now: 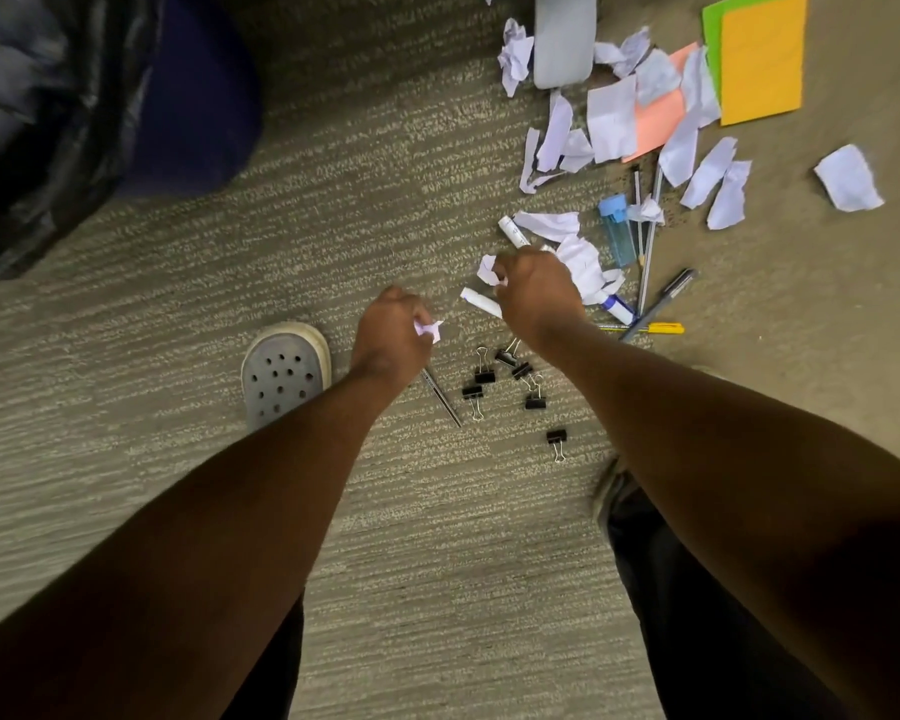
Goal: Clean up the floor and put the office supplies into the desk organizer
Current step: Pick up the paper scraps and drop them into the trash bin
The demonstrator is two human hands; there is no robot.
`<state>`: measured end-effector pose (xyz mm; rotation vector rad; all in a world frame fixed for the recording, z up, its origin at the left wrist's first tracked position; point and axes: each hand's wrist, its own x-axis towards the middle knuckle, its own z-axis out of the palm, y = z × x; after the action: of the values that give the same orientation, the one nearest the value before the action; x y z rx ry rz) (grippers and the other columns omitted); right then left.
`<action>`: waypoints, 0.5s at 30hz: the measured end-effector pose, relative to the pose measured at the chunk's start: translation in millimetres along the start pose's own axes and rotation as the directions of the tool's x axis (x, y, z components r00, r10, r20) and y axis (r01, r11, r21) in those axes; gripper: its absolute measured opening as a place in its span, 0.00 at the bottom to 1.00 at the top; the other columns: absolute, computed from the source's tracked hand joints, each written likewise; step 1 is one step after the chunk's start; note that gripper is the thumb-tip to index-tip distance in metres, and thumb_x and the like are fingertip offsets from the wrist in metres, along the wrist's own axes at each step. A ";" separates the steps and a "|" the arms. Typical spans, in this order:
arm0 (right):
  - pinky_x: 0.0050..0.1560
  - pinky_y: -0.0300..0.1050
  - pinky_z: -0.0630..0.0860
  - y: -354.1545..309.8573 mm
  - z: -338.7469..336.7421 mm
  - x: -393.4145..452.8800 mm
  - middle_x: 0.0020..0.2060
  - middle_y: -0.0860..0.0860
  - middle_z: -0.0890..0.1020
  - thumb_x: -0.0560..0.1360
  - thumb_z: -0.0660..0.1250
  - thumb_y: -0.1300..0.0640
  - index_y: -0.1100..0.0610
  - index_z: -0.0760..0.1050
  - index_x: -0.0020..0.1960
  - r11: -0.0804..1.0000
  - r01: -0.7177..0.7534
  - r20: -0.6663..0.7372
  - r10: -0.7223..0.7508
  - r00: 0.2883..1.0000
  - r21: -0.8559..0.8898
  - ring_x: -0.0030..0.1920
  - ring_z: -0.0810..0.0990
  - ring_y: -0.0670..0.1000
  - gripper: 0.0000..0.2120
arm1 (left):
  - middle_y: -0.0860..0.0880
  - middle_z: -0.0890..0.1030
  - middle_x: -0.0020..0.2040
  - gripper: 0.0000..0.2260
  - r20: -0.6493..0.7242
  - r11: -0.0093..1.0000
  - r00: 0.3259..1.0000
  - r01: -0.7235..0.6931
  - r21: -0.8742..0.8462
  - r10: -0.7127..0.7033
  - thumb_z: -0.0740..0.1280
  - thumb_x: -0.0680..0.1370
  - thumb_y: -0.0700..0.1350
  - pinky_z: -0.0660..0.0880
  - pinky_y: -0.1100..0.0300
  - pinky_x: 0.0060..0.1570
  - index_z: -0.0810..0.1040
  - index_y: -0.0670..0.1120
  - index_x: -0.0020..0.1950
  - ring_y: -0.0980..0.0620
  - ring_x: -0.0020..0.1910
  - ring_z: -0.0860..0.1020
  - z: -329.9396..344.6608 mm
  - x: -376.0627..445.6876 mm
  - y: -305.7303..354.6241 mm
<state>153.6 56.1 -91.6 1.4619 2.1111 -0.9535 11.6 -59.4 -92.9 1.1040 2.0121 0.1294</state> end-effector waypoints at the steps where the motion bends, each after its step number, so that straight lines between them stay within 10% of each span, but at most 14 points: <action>1: 0.53 0.48 0.78 0.5 -2.5 -2.2 0.54 0.59 0.81 0.76 0.65 0.63 0.58 0.78 0.59 0.997 -0.040 -0.011 0.040 0.999 0.059 0.53 0.80 0.60 0.12 | 0.48 0.77 0.48 0.05 -0.006 1.000 1.000 -0.009 -0.016 0.009 0.73 0.71 0.34 0.72 0.68 0.43 0.82 0.42 0.45 0.46 0.49 0.79 -3.5 -4.0 -0.3; 6: 0.44 0.35 0.67 -6.8 -38.6 -23.7 0.48 0.54 0.85 0.74 0.69 0.55 0.56 0.81 0.55 0.920 -0.212 -0.071 0.248 0.966 0.329 0.45 0.82 0.52 0.10 | 0.48 0.79 0.45 0.05 -0.121 0.986 0.991 -0.070 -0.152 0.052 0.76 0.70 0.36 0.79 0.53 0.42 0.82 0.42 0.44 0.51 0.40 0.78 -39.6 -30.3 15.0; 12: 0.32 0.35 0.68 -55.4 -118.0 -62.9 0.30 0.43 0.77 0.74 0.73 0.56 0.51 0.74 0.38 0.707 -0.156 -0.085 0.294 0.952 0.690 0.25 0.72 0.37 0.09 | 0.52 0.79 0.48 0.05 -0.401 0.907 0.914 -0.111 -0.405 -0.067 0.76 0.71 0.39 0.77 0.73 0.42 0.83 0.42 0.45 0.60 0.44 0.80 -145.2 -66.5 70.4; 15: 0.36 0.41 0.74 -110.5 -169.9 -83.2 0.36 0.48 0.83 0.73 0.73 0.58 0.51 0.77 0.41 0.527 0.011 -0.121 0.175 0.977 0.850 0.33 0.79 0.44 0.06 | 0.52 0.78 0.49 0.05 -0.573 0.878 0.817 -0.221 -0.425 -0.072 0.74 0.73 0.39 0.75 0.76 0.44 0.81 0.45 0.46 0.69 0.45 0.78 -225.7 -85.1 102.0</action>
<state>91.6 100.3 113.8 2.1340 1.6725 -2.0758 -55.0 2.2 152.8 0.8778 2.2650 1.0666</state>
